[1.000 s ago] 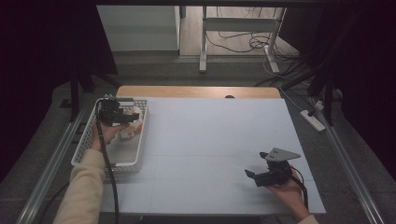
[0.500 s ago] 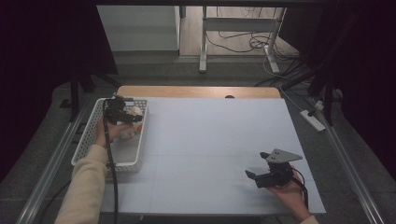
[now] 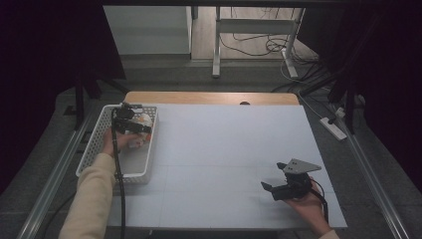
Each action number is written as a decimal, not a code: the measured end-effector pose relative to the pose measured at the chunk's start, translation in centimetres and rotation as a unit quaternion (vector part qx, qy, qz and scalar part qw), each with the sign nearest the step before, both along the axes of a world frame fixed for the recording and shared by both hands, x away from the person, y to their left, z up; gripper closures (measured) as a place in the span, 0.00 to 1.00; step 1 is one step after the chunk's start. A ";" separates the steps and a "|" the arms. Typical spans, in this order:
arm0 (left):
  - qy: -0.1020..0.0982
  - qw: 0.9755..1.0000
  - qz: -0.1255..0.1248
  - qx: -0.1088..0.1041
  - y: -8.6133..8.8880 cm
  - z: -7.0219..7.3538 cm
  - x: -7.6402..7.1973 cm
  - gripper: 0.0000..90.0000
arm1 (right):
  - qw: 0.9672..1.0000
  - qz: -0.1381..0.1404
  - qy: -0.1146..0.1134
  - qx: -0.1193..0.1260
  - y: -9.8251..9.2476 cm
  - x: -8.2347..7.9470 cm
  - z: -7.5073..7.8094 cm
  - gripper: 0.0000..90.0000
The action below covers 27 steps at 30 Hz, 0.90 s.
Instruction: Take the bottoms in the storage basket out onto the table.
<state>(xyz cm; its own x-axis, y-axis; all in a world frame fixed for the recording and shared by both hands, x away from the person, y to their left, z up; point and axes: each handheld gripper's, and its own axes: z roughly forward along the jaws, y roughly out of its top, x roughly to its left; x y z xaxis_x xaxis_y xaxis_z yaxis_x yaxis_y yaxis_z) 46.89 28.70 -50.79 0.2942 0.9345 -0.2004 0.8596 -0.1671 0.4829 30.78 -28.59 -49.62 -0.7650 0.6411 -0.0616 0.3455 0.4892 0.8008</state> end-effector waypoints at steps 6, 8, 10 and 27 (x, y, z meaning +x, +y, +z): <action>0.009 1.000 0.000 -0.001 0.1 -0.2 0.1 0.25 | 1.000 -0.001 0.001 -0.003 0.0 0.0 -0.1 0.08; 0.013 1.000 0.000 0.005 -0.1 -0.2 0.1 0.31 | 1.000 -0.001 0.001 -0.003 0.0 0.0 -0.1 0.08; 0.015 1.000 -0.001 0.007 -0.3 -0.2 0.2 0.38 | 1.000 -0.002 0.001 -0.004 0.0 0.1 -0.1 0.08; 0.008 1.000 -0.027 -0.011 0.4 1.2 -0.8 0.65 | 1.000 -0.007 0.003 0.003 0.0 0.1 -0.1 0.09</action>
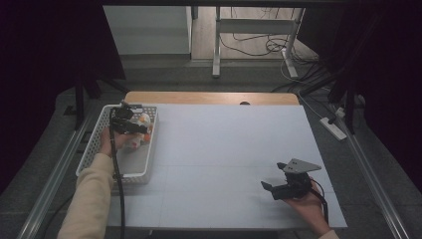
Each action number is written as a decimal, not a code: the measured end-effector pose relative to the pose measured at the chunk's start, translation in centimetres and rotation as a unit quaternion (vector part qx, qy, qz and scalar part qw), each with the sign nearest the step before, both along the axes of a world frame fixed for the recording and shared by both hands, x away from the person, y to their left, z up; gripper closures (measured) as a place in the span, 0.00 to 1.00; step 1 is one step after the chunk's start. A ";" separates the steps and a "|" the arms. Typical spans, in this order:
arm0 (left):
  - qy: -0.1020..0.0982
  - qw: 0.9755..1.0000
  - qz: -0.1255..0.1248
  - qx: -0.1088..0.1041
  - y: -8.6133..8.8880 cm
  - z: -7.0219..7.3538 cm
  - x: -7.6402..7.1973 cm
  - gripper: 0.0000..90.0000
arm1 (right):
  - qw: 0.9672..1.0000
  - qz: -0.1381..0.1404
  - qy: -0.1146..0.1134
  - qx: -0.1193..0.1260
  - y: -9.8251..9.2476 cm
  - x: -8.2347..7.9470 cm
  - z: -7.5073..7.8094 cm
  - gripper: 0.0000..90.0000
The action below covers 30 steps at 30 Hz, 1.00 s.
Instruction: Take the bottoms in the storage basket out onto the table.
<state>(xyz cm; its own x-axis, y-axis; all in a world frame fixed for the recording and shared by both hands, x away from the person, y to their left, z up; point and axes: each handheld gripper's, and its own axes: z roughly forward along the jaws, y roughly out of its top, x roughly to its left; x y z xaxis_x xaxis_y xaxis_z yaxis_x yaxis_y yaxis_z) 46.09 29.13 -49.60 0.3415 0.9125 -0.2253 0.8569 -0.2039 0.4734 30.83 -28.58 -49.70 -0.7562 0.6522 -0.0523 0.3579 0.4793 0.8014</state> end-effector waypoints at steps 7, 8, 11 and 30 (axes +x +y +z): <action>-0.024 1.000 -0.003 -0.011 0.1 0.9 -1.3 0.65 | 1.000 0.000 0.001 -0.001 0.0 0.0 0.0 0.09; -0.027 1.000 -0.003 -0.009 0.1 1.0 -1.5 0.65 | 1.000 0.000 0.001 -0.001 0.0 0.0 0.0 0.09; -0.033 0.999 -0.003 -0.006 0.0 0.9 -2.0 0.65 | 1.000 0.001 0.004 0.004 0.0 0.0 0.0 0.09; -0.072 0.997 0.001 -0.032 0.2 1.8 -3.2 0.65 | 1.000 0.004 0.003 0.001 0.1 0.0 0.0 0.09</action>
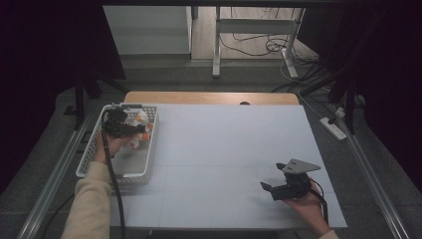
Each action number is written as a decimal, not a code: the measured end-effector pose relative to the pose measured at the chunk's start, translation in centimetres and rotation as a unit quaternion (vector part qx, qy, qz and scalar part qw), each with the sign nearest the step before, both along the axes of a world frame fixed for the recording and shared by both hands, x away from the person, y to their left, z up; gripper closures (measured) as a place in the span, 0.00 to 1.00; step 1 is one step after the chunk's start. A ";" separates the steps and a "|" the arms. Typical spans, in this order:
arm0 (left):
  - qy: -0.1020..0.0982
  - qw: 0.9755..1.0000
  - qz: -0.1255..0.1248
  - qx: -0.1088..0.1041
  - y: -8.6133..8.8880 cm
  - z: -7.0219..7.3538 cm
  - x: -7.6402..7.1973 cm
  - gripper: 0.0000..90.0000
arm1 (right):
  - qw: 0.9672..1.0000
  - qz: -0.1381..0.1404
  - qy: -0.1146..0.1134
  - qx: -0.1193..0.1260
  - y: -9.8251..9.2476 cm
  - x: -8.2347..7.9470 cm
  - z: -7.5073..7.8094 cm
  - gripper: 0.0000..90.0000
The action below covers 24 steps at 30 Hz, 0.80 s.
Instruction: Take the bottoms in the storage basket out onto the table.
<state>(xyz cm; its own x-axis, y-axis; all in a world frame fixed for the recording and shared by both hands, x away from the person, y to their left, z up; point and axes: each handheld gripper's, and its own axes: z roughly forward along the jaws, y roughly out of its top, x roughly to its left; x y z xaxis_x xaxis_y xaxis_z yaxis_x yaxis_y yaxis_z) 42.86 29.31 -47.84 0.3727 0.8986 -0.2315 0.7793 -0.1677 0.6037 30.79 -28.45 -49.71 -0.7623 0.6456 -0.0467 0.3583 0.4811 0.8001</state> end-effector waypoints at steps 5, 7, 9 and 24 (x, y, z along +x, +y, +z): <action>-0.004 1.000 0.000 -0.015 0.3 0.2 -0.2 0.65 | 1.000 -0.002 0.001 0.000 0.0 0.1 0.0 0.09; -0.005 1.000 -0.001 -0.017 0.4 0.3 -0.3 0.65 | 1.000 -0.002 0.001 -0.001 0.0 0.1 0.0 0.09; -0.007 1.000 -0.002 -0.019 0.4 0.4 -0.3 0.65 | 1.000 -0.002 0.000 -0.002 0.0 0.1 -0.1 0.09; -0.017 0.999 -0.006 -0.029 0.6 1.1 -1.0 0.65 | 1.000 -0.002 -0.001 -0.005 0.0 0.1 0.0 0.09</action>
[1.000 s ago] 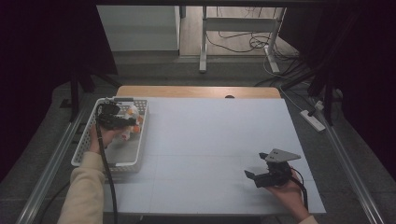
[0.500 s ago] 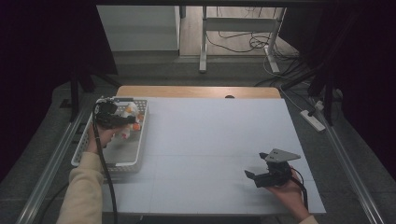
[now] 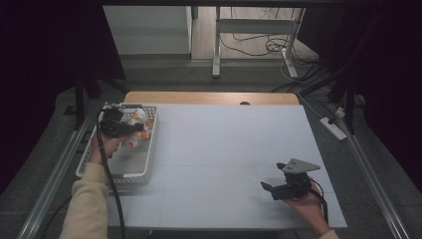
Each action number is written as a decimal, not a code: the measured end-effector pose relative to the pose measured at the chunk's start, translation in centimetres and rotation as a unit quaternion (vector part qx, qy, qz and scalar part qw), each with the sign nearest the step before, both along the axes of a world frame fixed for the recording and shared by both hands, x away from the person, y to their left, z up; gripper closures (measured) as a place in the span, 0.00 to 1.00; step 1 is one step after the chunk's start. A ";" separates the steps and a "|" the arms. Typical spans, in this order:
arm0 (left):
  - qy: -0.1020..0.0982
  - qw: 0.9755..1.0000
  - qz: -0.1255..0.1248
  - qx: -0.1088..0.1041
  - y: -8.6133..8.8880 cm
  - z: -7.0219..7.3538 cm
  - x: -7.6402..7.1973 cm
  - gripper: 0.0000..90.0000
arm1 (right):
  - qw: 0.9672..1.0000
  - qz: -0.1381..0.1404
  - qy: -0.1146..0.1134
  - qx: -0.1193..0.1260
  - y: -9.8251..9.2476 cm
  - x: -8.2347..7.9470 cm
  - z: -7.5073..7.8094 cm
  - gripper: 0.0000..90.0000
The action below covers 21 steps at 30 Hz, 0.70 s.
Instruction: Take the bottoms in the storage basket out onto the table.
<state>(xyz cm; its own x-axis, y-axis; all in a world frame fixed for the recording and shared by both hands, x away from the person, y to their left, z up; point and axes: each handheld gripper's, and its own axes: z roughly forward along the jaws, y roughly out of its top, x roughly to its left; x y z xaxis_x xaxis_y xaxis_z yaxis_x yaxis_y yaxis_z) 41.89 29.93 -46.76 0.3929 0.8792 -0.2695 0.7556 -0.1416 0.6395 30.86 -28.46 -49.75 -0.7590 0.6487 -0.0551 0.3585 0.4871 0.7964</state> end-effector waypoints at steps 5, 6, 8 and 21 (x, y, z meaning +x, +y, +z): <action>-0.006 1.000 -0.002 -0.003 0.0 0.4 -0.3 0.65 | 1.000 0.000 -0.001 -0.002 0.0 0.0 0.0 0.09; -0.010 1.000 -0.002 -0.004 0.1 0.5 -0.4 0.65 | 1.000 0.000 -0.004 -0.003 0.0 0.0 0.0 0.09; -0.014 1.000 -0.001 -0.006 0.1 0.8 -0.5 0.65 | 1.000 0.000 -0.005 -0.005 0.0 0.0 0.0 0.09; -0.040 0.999 -0.002 -0.013 -0.2 2.3 -1.4 0.65 | 1.000 0.001 -0.004 -0.006 0.0 0.0 0.0 0.09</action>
<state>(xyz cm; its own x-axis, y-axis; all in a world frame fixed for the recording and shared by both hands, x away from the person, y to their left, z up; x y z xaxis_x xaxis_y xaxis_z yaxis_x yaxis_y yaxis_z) 40.47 29.71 -44.50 0.4179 0.8703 -0.2607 0.7018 -0.1270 0.7009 30.83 -28.44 -49.75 -0.7596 0.6467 -0.0693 0.3509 0.4972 0.7935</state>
